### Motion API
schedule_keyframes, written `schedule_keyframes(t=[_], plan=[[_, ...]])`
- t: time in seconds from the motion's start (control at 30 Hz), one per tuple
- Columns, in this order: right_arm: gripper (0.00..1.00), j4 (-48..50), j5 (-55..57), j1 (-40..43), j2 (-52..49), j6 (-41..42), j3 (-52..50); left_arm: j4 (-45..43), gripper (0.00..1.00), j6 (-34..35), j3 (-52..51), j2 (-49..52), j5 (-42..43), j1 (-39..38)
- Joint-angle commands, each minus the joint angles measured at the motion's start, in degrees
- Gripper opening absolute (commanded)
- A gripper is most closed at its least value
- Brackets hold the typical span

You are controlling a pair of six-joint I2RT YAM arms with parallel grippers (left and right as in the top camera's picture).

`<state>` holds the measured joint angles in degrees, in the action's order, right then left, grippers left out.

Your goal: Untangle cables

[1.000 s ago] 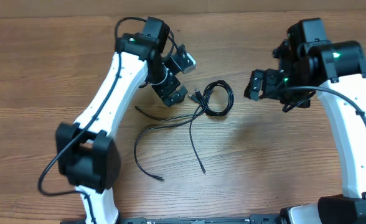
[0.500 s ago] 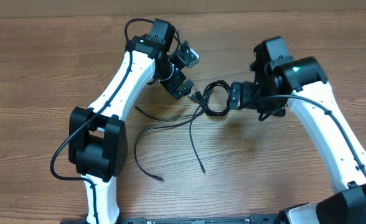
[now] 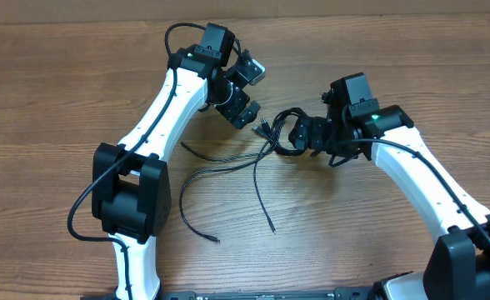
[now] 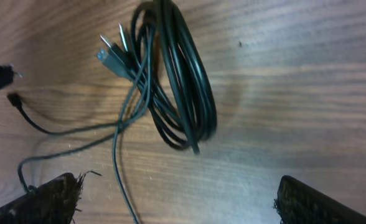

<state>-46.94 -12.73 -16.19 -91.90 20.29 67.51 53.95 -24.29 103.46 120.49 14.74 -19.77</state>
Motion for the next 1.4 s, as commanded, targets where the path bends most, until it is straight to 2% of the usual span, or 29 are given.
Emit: schedule_keyframes(t=[0.0,0.17,0.2,0.3,0.33,0.5,0.6,0.73,0.93,1.1,1.17,1.37], plan=[[1.0,2.12,-0.83,-0.2,-2.82,-0.59,-0.33,-0.24,1.0,0.76,0.26,-0.28,-0.11,-0.11],[1.0,5.57,-0.04,-0.2,-8.87,-1.66,-0.35,-0.42,1.0,0.76,0.26,-0.28,-0.11,-0.13],[0.97,6.38,-0.28,-0.2,-9.77,-1.66,-0.35,-0.44,0.99,0.76,0.26,-0.28,-0.09,-0.11],[0.82,8.31,-1.11,-0.2,-11.87,-1.62,-0.35,-0.42,0.99,0.76,0.26,-0.28,-0.11,-0.11],[0.74,8.57,-1.07,-0.2,-11.89,-1.64,-0.35,-0.39,1.0,0.76,0.26,-0.28,-0.11,-0.11],[0.55,9.64,-1.07,-0.2,-11.85,-1.64,-0.33,-0.42,1.0,0.76,0.26,-0.28,-0.11,-0.11],[0.37,9.9,-1.07,-0.2,-11.85,-1.64,-0.33,-0.44,1.0,0.76,0.26,-0.28,-0.11,-0.11],[0.23,10.75,-1.11,-0.2,-11.85,-1.55,-0.31,-0.42,1.0,0.76,0.26,-0.28,-0.11,-0.11],[0.14,11.34,-1.09,-0.2,-11.82,-1.18,0.52,-0.46,1.0,0.76,0.26,-0.28,-0.09,-0.13],[0.1,11.34,-1.07,-0.2,-11.82,-1.18,1.99,-0.46,1.0,0.76,0.26,-0.28,-0.11,-0.11],[0.04,11.72,-1.09,-0.2,-11.82,-1.2,2.08,-0.46,0.99,0.76,0.26,-0.28,-0.11,-0.11],[0.04,11.76,-0.85,-0.2,-11.8,-1.2,2.56,-0.85,1.0,0.74,0.26,-0.28,-0.11,-0.11]])
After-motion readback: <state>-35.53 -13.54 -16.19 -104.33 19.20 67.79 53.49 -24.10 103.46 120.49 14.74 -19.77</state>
